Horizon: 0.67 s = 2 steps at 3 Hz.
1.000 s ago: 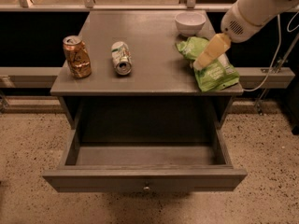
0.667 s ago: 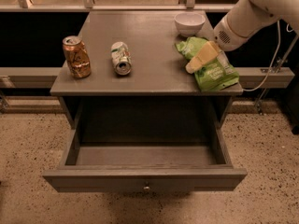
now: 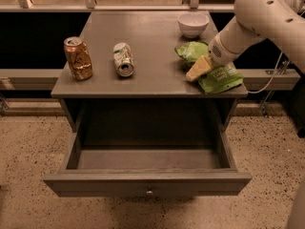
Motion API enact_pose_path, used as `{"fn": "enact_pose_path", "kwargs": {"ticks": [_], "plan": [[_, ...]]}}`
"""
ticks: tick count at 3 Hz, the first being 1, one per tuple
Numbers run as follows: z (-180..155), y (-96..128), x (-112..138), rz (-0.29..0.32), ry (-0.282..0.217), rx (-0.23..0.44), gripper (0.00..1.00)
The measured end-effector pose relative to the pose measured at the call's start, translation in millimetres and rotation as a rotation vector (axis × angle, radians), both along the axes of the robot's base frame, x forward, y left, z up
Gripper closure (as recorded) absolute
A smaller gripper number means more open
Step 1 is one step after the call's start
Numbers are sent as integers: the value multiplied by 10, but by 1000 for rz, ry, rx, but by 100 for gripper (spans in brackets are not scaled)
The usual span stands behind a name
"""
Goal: Place green rice chip bag into top drawer
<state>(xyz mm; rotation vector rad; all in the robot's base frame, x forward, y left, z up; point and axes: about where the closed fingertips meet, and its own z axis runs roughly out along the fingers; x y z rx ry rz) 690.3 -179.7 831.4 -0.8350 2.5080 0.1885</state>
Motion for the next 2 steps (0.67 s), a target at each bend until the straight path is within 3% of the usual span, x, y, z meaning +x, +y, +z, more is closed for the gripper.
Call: {"fn": "enact_pose_path", "kwargs": {"ticks": [2], "plan": [[-10, 30, -12, 2, -5, 19, 88]]}}
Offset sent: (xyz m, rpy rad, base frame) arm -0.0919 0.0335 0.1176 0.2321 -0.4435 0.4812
